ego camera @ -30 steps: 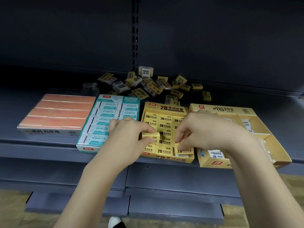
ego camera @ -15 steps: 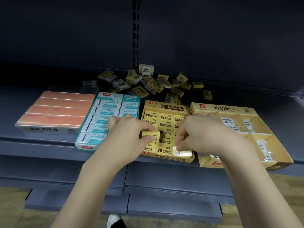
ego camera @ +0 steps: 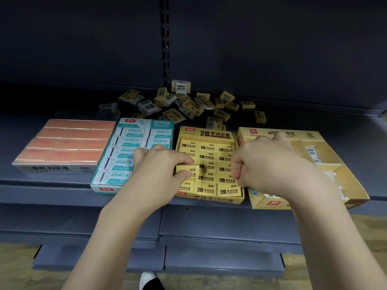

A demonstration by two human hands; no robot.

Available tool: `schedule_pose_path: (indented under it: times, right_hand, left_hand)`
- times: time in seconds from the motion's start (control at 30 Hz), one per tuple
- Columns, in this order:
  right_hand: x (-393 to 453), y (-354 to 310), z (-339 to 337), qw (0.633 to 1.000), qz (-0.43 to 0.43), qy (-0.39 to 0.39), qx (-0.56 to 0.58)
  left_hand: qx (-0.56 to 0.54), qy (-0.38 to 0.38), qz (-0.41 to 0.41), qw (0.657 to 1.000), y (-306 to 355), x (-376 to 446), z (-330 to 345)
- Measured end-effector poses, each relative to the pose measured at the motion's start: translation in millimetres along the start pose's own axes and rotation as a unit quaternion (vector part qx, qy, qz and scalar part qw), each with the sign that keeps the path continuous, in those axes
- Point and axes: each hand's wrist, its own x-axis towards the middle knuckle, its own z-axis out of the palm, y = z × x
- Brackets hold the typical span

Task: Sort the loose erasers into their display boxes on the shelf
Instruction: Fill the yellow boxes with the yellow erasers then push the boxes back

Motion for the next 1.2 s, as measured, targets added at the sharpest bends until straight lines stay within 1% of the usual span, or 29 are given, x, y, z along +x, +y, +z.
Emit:
schedule_pose_path:
  times: [0.3,0.4,0.47,0.57,0.63,0.7,0.83,0.93,1.03,1.2]
  right_hand:
    - [7.2,-5.4,14.5,0.999,-0.011,0.015,-0.041]
    - [7.8,-2.3,12.1,0.999,-0.018,0.021,-0.023]
    - [8.6,-0.6,10.8,0.999,-0.017,0.046,0.006]
    - [12.5,0.3,16.4,0.991,-0.005,0.121,0.05]
    - [15.4,1.2,21.5,0.986,0.004,0.152,0.064]
    - [16.9,1.9,25.6,0.985,0.008,0.155,0.074]
    - [17.2,3.1,28.5,0.983,0.0,0.161,0.09]
    - [17.6,5.6,29.0,0.981,-0.008,0.164,0.108]
    - [18.4,7.2,29.3,0.979,-0.014,0.166,0.119]
    - [26.6,9.9,28.2,0.981,-0.029,0.148,0.125]
  left_hand:
    - [0.015,-0.01,0.005,1.0,1.3,1.4,-1.9]
    - [0.01,-0.013,0.006,1.0,1.9,1.8,-2.8]
    - [0.006,-0.02,0.012,1.0,5.9,2.9,-6.9]
    - [-0.016,-0.021,0.031,0.999,14.6,11.9,-21.1]
    - [-0.028,-0.008,0.037,0.999,19.0,25.1,-31.6]
    - [-0.008,-0.005,0.037,0.999,21.9,40.8,-38.1]
    - [0.048,-0.064,0.038,0.996,25.0,66.2,-32.4]
    - [0.086,-0.082,0.037,0.992,21.2,73.2,-25.3]
    - [0.118,-0.074,0.038,0.99,17.8,73.2,-21.4]
    - [0.151,-0.025,0.043,0.987,17.4,74.9,-18.4]
